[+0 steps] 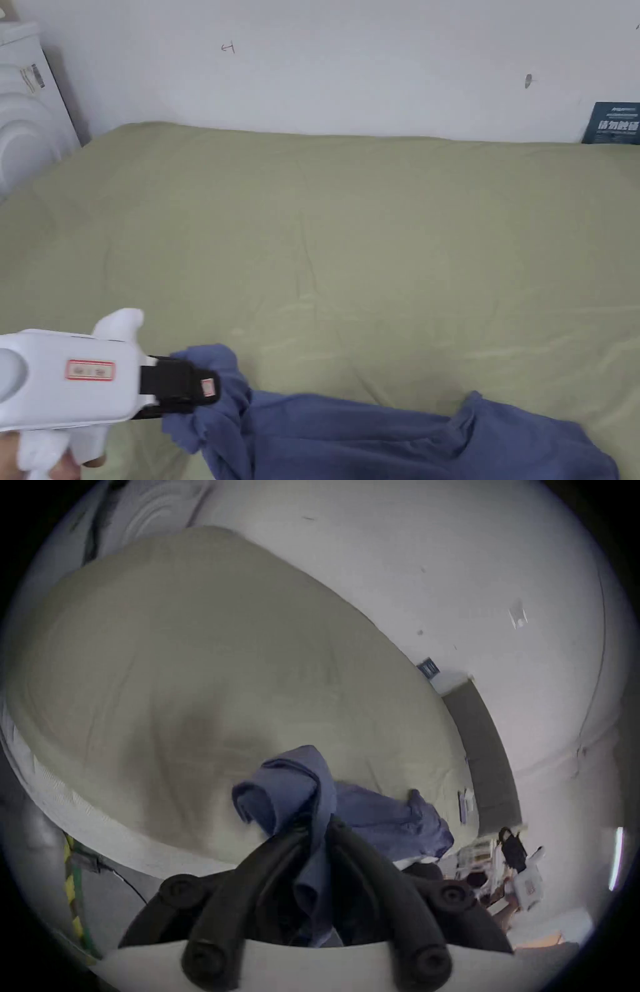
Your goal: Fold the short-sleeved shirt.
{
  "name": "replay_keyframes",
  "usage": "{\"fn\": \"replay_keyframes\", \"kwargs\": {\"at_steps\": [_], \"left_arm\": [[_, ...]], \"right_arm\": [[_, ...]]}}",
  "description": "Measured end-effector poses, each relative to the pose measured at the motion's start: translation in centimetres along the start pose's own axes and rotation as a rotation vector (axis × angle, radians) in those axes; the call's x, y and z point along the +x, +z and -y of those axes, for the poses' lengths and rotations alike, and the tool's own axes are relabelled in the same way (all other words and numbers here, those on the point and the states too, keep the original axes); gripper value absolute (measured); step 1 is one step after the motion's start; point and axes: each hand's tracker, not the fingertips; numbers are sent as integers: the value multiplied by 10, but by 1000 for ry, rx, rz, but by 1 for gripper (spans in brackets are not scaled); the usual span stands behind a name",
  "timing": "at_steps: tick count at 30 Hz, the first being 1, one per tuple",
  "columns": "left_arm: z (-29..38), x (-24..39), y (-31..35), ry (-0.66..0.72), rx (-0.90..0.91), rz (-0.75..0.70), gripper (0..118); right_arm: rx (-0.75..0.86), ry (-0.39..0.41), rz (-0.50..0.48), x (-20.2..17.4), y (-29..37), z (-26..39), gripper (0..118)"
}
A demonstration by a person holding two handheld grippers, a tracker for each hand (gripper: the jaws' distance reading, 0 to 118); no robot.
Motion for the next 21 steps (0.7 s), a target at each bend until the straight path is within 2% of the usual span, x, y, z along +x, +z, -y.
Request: {"fn": "replay_keyframes", "kwargs": {"at_steps": [2,6,9,10,12,13,16,19,20,21], "left_arm": [[4,34,-22,-103,-33,-44,6],[14,80,-83,-177,-128,-49,6],[26,108,-129,-266,-184,-119,8],[33,118,-147,-282,-209,-108,16],[39,123,-173,-292,-208,-76,94],[41,124,-182,-289,-211,-69,115],[44,126,-183,-255,-234,-46,115],[35,117,-151,-218,-186,-1,113],[31,111,-135,-207,-148,19,108],[28,102,-122,-186,-116,18,97]], "right_arm": [[7,-16,-1,5,3,2,0],[2,-27,11,15,6,9,0],[-9,-43,18,24,8,12,0],[-12,-45,25,26,8,14,0],[-22,-55,37,31,9,17,0],[-29,-62,39,33,9,18,0],[-41,-68,49,35,9,20,0],[-53,-74,43,36,6,20,0],[-56,-74,39,35,4,20,0],[-57,-74,32,34,2,20,0]]}}
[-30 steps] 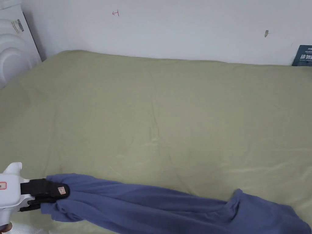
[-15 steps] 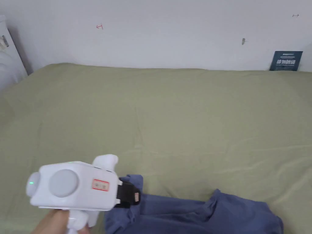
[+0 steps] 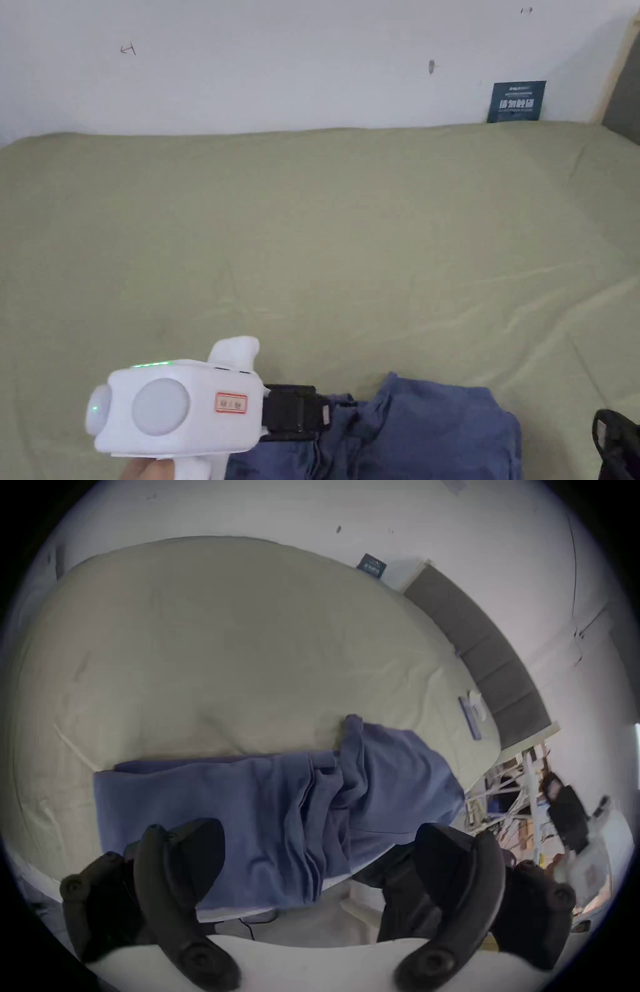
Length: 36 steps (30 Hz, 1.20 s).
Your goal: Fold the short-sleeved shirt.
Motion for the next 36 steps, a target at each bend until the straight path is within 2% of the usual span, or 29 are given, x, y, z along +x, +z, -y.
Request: {"fn": "replay_keyframes", "kwargs": {"at_steps": [1,2,3,7,11,13,14,15,17,20,22,25,29,31,32,33,34,35,36], "left_arm": [[-1,-7,11,13,21,-2,72],[-1,-18,16,31,26,-3,15],[1,-30,18,84,40,-15,1],[5,-60,-7,215,-30,89,1],[26,-49,-75,287,-122,238,1],[40,-45,-114,301,-180,251,1],[46,-45,-125,300,-210,207,1],[47,-46,-127,309,-181,215,1],[42,-49,-107,327,-171,247,1],[29,-47,-55,197,-94,169,1],[22,-61,-10,180,-43,183,1],[20,-95,42,173,40,57,1],[21,-147,56,225,12,-57,1],[19,-160,50,218,-2,-12,1],[19,-163,46,224,-12,1,5],[19,-166,41,242,-7,35,16],[18,-168,35,248,-4,67,41],[17,-171,26,259,-8,109,89],[17,-172,16,266,-39,131,113]], "right_arm": [[-2,2,-6,-2,-1,0,0],[-4,6,-11,-4,-3,0,0],[-6,9,-17,-7,-4,1,0],[-21,7,-44,-15,-8,2,0],[-42,22,-47,-20,-8,5,0],[-52,28,-44,-21,-7,5,0],[-55,31,-43,-21,-6,4,0],[-60,36,-39,-21,-6,4,0],[-62,46,-34,-22,-6,3,0],[-68,49,-40,-24,-13,1,0],[-67,55,-46,-29,-16,1,0],[-64,56,-70,-39,-21,-1,0],[-70,72,-101,-56,-26,0,0],[-77,91,-104,-64,-28,2,0],[-73,94,-104,-67,-28,1,0],[-74,94,-106,-69,-28,0,0],[-75,92,-108,-71,-28,0,0],[-74,90,-109,-72,-29,-1,0],[-74,90,-109,-73,-29,-2,0]]}}
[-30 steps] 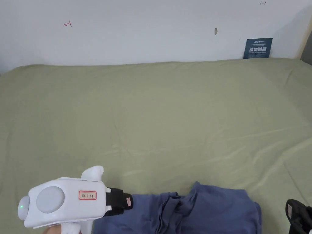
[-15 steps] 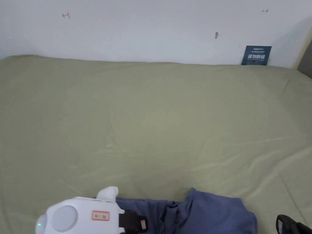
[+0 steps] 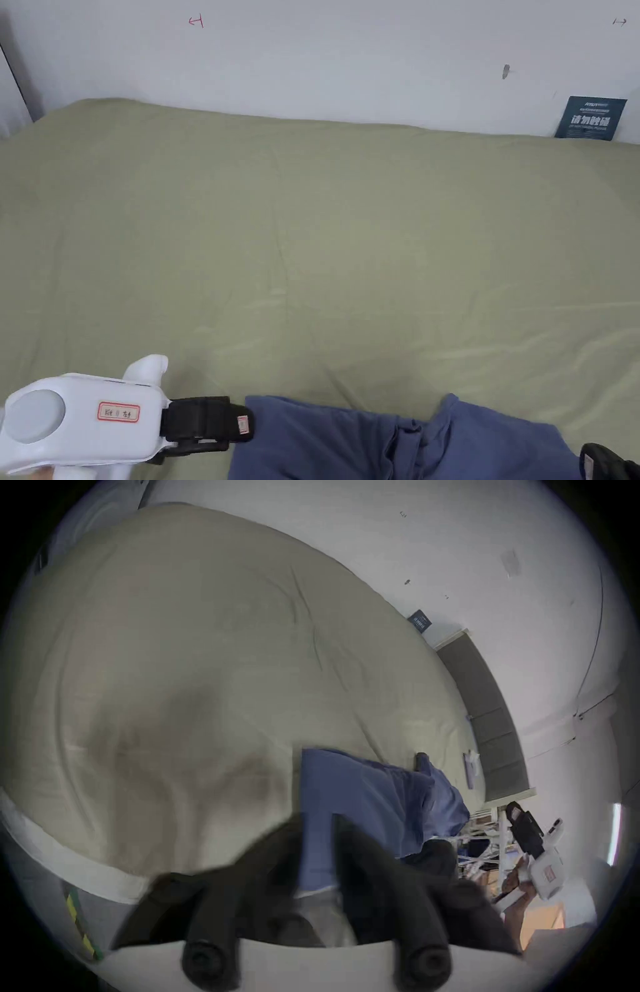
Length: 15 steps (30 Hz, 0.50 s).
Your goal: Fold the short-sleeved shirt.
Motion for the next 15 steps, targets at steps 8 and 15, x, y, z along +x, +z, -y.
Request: {"fn": "replay_keyframes", "kwargs": {"at_steps": [8,15], "left_arm": [[-14,-24,-54,125,-91,281,113],[-11,-28,-76,133,-150,202,13]], "right_arm": [[-15,22,7,-1,-2,-1,0],[-27,16,13,-3,-4,0,0]]}}
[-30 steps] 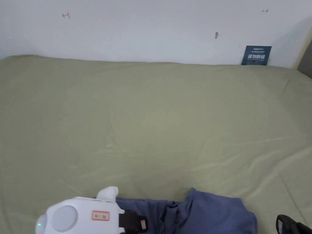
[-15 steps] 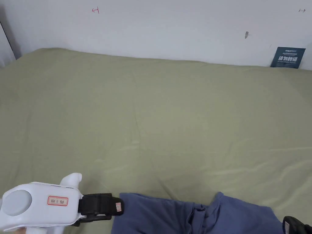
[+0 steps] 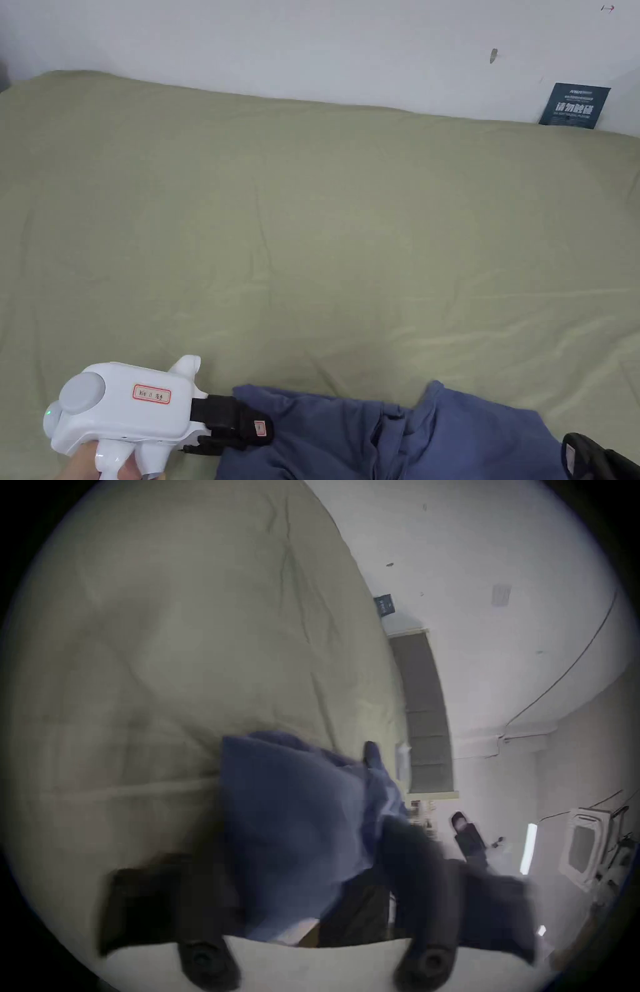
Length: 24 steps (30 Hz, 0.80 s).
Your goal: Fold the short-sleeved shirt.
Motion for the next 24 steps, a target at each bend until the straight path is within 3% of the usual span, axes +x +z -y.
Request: {"fn": "replay_keyframes", "kwargs": {"at_steps": [1,7,15,18,24], "left_arm": [[1,0,3,10,8,48,13],[21,28,50,57,126,11,13],[38,63,170,-8,355,-314,13],[38,95,167,-57,344,-417,13],[47,176,111,-212,281,-472,13]], "right_arm": [[3,1,0,-1,1,-1,0],[34,14,-21,-2,3,-9,0],[77,14,-61,-2,5,-16,0],[80,10,-71,-1,7,-14,0],[85,-34,-72,8,16,-8,0]]}}
